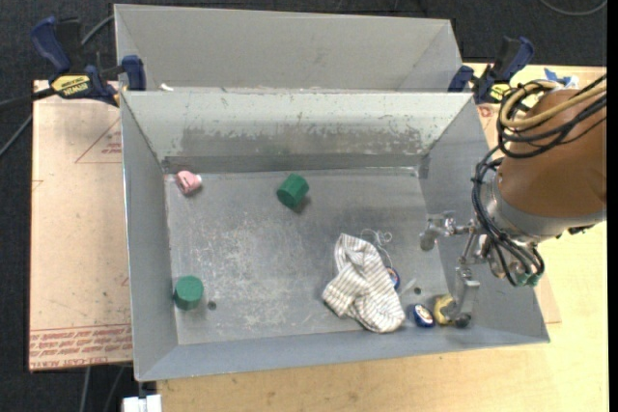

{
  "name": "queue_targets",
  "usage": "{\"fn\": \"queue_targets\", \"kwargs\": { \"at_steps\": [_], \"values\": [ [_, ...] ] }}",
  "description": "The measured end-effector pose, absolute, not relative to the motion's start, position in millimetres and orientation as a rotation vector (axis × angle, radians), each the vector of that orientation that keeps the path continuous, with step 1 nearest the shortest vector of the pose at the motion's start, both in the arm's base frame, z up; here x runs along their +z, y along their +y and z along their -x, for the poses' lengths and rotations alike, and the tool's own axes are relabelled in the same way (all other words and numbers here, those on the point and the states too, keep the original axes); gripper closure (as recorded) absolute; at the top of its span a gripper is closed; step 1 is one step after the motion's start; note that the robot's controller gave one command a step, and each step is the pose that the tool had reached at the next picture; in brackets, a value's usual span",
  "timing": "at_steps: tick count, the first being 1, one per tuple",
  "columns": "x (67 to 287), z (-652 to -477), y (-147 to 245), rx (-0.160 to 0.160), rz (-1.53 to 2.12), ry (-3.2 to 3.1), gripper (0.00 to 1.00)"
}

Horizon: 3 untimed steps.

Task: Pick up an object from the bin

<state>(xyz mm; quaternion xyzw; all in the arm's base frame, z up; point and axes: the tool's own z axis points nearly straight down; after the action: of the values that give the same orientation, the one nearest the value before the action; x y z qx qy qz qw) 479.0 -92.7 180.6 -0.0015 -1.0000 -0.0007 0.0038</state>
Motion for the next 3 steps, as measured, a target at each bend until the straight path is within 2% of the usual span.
{"fn": "queue_targets", "kwargs": {
  "at_steps": [1,2,3],
  "values": [
    [184.8,-480.8,-92.1,0.0,-0.002,-3.142,0.0],
    [96.3,-486.8,-95.1,-0.002,-0.23,-3.132,0.0],
    [71.5,-491.5,-97.5,0.001,-0.375,-3.132,0.0]
  ]
}}
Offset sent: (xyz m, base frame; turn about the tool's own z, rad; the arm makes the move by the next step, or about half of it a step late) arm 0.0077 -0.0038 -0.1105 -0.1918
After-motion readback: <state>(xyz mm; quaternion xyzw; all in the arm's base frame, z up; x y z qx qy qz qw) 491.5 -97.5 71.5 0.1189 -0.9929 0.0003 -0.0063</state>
